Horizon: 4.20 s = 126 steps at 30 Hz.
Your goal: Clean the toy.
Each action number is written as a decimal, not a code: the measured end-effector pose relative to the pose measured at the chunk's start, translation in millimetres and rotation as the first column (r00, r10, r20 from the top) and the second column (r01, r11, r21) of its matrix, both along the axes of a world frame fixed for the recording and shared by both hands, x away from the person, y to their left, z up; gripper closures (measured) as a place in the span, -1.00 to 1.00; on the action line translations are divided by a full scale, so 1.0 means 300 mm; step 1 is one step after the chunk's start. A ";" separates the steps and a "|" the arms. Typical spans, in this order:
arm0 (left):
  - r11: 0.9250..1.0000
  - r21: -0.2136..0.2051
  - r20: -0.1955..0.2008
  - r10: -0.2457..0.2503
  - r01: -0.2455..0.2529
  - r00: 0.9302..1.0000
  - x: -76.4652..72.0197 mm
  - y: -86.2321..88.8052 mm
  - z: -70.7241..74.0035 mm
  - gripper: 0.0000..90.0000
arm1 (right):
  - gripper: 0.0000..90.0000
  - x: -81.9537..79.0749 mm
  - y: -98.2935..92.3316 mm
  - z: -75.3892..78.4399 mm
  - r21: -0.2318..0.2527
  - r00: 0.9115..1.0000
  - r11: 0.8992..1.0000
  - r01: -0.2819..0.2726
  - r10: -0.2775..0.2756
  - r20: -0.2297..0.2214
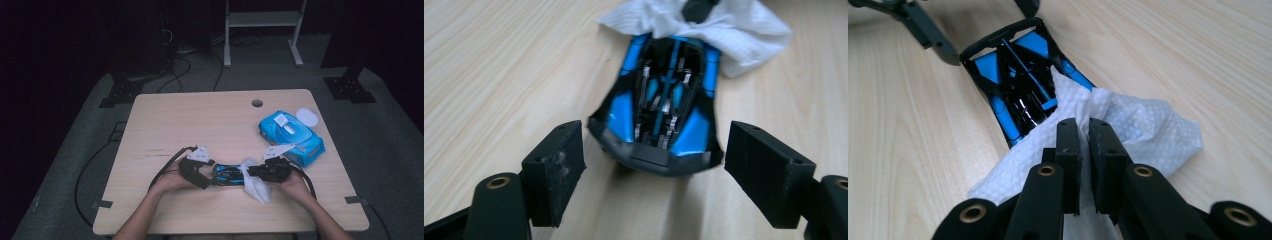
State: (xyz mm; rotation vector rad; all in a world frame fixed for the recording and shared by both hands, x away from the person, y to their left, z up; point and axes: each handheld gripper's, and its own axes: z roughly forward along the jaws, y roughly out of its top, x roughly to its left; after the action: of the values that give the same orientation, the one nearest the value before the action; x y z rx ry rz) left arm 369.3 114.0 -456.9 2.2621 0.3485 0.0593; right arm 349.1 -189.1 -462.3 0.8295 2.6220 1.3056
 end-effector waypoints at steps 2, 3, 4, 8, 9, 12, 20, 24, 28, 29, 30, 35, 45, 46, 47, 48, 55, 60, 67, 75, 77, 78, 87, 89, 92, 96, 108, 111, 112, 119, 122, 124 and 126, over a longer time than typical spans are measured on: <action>1.000 -0.012 -0.010 0.007 -0.007 1.000 0.007 0.004 0.002 -0.50 | 0.84 0.009 -0.010 -0.003 0.019 0.999 1.000 -0.005 0.006 -0.034; 1.000 -0.016 -0.012 0.015 -0.015 1.000 0.010 0.005 0.004 -0.51 | 0.84 0.010 -0.017 -0.003 0.026 0.999 1.000 -0.007 0.008 -0.043; 1.000 -0.023 -0.013 0.020 -0.020 1.000 0.012 0.005 0.007 -0.52 | 0.83 0.008 -0.024 -0.005 0.027 0.999 1.000 -0.008 0.009 -0.044; 0.999 -0.026 -0.033 0.040 -0.041 0.999 0.029 0.001 0.011 -0.51 | 0.83 -0.015 -0.018 -0.005 0.006 1.000 1.000 -0.011 0.011 -0.029; 0.998 -0.025 -0.043 0.048 -0.049 0.998 0.033 -0.002 0.008 -0.51 | 0.83 -0.015 -0.013 -0.005 0.007 1.000 1.000 -0.014 0.014 -0.028; 0.997 0.012 -0.092 0.075 -0.074 0.993 0.048 -0.010 -0.008 -0.50 | 0.83 -0.009 -0.004 -0.011 0.025 0.999 0.999 -0.023 0.024 -0.040; 0.989 0.034 -0.219 0.150 -0.146 0.964 0.056 -0.001 -0.019 -0.41 | 0.84 -0.018 0.018 -0.016 0.030 1.000 0.999 -0.016 0.017 -0.022; 0.993 -0.001 -0.255 0.110 -0.114 0.961 0.046 0.014 -0.022 -0.11 | 0.84 -0.024 0.023 -0.018 0.030 1.000 0.999 -0.014 0.015 -0.011; 0.993 -0.008 -0.238 0.109 -0.114 0.965 0.035 0.016 -0.024 -0.06 | 0.84 -0.036 0.026 -0.018 0.028 1.000 1.000 -0.009 0.009 0.001; 0.994 -0.008 -0.222 0.106 -0.110 0.969 0.031 0.016 -0.022 -0.06 | 0.83 -0.038 0.026 -0.018 0.028 1.000 1.000 -0.009 0.009 0.001; 0.995 -0.004 -0.193 0.101 -0.104 0.976 0.025 0.014 -0.019 -0.05 | 0.83 -0.040 0.026 -0.019 0.029 1.000 1.000 -0.009 0.009 0.003; 0.994 0.028 -0.135 0.109 -0.106 0.985 0.003 0.013 -0.002 -0.01 | 0.84 -0.044 0.026 -0.019 0.027 1.000 1.000 -0.011 0.010 0.011; 0.964 0.081 -0.391 0.265 -0.253 0.881 0.028 0.027 -0.004 -0.05 | 0.84 -0.044 0.028 -0.021 0.029 1.000 1.000 -0.010 0.009 0.013; 0.964 0.077 -0.389 0.263 -0.253 0.883 0.025 0.027 -0.003 0.03 | 0.84 -0.045 0.028 -0.022 0.030 1.000 1.000 -0.009 0.009 0.014; 0.965 0.073 -0.384 0.260 -0.252 0.886 0.022 0.025 0.001 0.13 | 0.84 -0.045 0.028 -0.023 0.034 1.000 0.999 -0.007 0.007 0.013; 0.967 0.071 -0.365 0.254 -0.245 0.896 0.015 0.022 0.005 0.26 | 0.84 -0.045 0.028 -0.024 0.036 1.000 0.999 -0.006 0.006 0.013; 0.972 0.051 -0.335 0.232 -0.228 0.913 0.013 0.028 0.001 0.29 | 0.84 -0.046 0.027 -0.025 0.040 1.000 0.999 -0.005 0.005 0.013; 0.974 0.025 -0.324 0.220 -0.224 0.920 0.010 0.027 -0.007 0.30 | 0.84 -0.052 0.022 0.000 -0.001 0.999 0.999 -0.036 0.036 0.008; 0.974 0.001 -0.228 0.220 -0.226 0.948 -0.016 0.028 -0.008 0.31 | 0.84 -0.065 0.015 -0.002 0.019 0.999 0.999 -0.030 0.031 -0.013; 0.975 -0.012 -0.179 0.217 -0.223 0.960 -0.035 0.028 -0.009 0.31 | 0.83 -0.092 0.030 -0.003 0.034 0.998 0.998 -0.047 0.048 -0.027; 0.976 -0.015 -0.161 0.213 -0.219 0.964 -0.040 0.027 -0.008 0.31 | 0.83 -0.091 0.028 -0.007 0.045 0.998 0.998 -0.049 0.050 -0.028; 0.977 -0.018 -0.148 0.210 -0.215 0.967 -0.042 0.027 -0.008 0.31 | 0.83 -0.091 0.027 -0.008 0.048 0.998 0.998 -0.050 0.051 -0.030; 0.980 -0.023 -0.055 0.194 -0.196 0.979 -0.073 0.023 -0.004 0.31 | 0.83 -0.096 0.022 -0.002 0.025 0.999 0.999 -0.048 0.048 -0.003; 0.983 -0.022 -0.001 0.181 -0.181 0.984 -0.092 0.024 -0.002 0.31 | 0.83 -0.099 0.021 -0.004 0.034 0.998 0.998 -0.055 0.056 -0.013; 0.983 -0.029 0.036 0.184 -0.183 0.982 -0.114 0.025 -0.003 0.31 | 0.85 -0.107 0.023 -0.005 0.033 0.998 0.997 -0.067 0.067 -0.012; 0.982 -0.034 0.113 0.188 -0.186 0.976 -0.150 0.024 -0.005 0.30 | 0.86 -0.125 0.027 -0.005 0.021 0.997 0.996 -0.083 0.082 0.012; 0.983 -0.012 0.326 0.175 -0.181 0.929 -0.239 0.017 -0.011 0.29 | 0.88 -0.171 0.041 -0.003 -0.002 0.993 0.995 -0.104 0.104 0.060; 0.984 0.001 0.389 0.163 -0.178 0.907 -0.264 0.016 -0.015 0.28 | 0.88 -0.182 0.045 -0.002 -0.015 0.990 0.994 -0.111 0.112 0.079; 0.984 0.005 0.406 0.162 -0.179 0.900 -0.271 0.015 -0.016 0.27 | 0.88 -0.188 0.048 -0.002 -0.020 0.989 0.993 -0.116 0.117 0.087; 0.984 0.022 0.484 0.146 -0.179 0.863 -0.315 0.013 -0.025 0.23 | 0.88 -0.209 0.052 -0.005 -0.018 0.987 0.993 -0.117 0.119 0.105; 0.984 0.025 0.503 0.141 -0.178 0.853 -0.328 0.015 -0.028 0.23 | 0.89 -0.215 0.054 -0.005 -0.018 0.987 0.992 -0.122 0.123 0.107; 0.985 0.029 0.508 0.133 -0.171 0.851 -0.335 0.017 -0.028 0.22 | 0.89 -0.220 0.055 -0.006 -0.020 0.986 0.992 -0.123 0.124 0.110; 0.986 0.032 0.506 0.128 -0.166 0.853 -0.341 0.019 -0.028 0.21 | 0.89 -0.224 0.056 -0.007 -0.020 0.986 0.992 -0.125 0.127 0.109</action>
State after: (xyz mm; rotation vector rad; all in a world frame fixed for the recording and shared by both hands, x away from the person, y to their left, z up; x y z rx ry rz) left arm 267.1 119.8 -465.3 2.1878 0.2376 0.7424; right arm 282.0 -172.4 -464.3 0.5805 2.6304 1.3212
